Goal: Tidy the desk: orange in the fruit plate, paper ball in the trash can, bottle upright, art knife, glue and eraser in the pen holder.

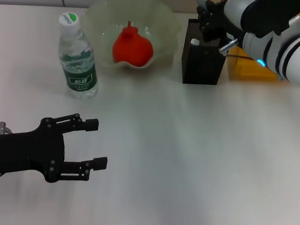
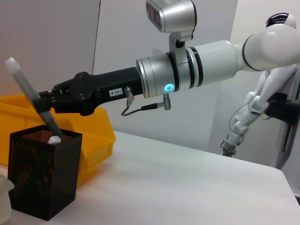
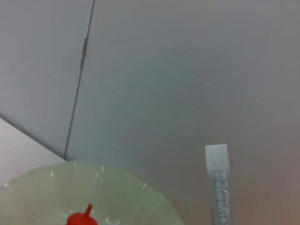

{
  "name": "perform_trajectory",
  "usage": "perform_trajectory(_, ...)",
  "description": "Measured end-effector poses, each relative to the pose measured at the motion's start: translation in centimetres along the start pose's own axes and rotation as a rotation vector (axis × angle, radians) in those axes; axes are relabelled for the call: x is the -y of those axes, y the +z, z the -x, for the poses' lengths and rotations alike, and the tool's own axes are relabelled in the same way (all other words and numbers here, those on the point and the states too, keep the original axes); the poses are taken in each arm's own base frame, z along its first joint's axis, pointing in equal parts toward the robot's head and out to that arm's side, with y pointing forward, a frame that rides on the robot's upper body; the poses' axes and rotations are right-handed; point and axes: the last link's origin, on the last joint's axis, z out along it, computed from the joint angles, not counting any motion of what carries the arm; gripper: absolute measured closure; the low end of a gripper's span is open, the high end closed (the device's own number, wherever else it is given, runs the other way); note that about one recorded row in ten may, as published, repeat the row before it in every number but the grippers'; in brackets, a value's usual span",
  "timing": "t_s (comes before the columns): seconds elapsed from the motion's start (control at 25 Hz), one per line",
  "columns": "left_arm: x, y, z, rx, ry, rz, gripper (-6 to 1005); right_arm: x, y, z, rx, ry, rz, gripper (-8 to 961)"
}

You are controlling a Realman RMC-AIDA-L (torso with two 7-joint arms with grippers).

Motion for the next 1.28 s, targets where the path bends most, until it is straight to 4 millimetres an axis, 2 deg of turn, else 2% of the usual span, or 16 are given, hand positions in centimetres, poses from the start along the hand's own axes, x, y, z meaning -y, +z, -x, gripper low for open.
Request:
perform_trajectory(0.24, -0.1, 0.1, 0.1, 0.004, 0.003, 0.005, 155, -0.3, 0.2, -0.7, -0.009, 0.012, 0.001, 821)
perform_trajectory(0.44, -0.2, -0.1, 0.1, 0.000, -0.010, 0.003, 156, -0.3, 0.1, -0.9, -0.011, 0.016, 0.000, 701)
perform_trajectory(0.6, -0.1, -0.4, 0.0, -0.006, -0.017, -0.007, 156, -0.7, -0.4, -0.1, -0.014, 0.016, 0.029, 520)
perform_trajectory(0.84, 0.2, -1.3, -0.4, -0.056, -0.027, -0.045, 156, -1.5, -3.3, 2.3, -0.034, 0.020, 0.110, 360)
perform_trajectory(1.08, 0.7, -1.9, -0.6, -0.095, -0.069, -0.100, 156, -0.8, -5.2, 2.6, -0.087, 0.049, 0.213, 341)
perform_trajectory(1.16, 0.8, -1.9, -0.7, -0.099, -0.079, -0.104, 155, -0.1, -6.4, 2.9, -0.077, 0.078, 0.358, 335)
perform_trajectory(1.28, 0.9, -1.9, -0.8, -0.101, -0.081, -0.104, 155, 0.7, -7.2, 2.8, -0.042, 0.066, 0.445, 325)
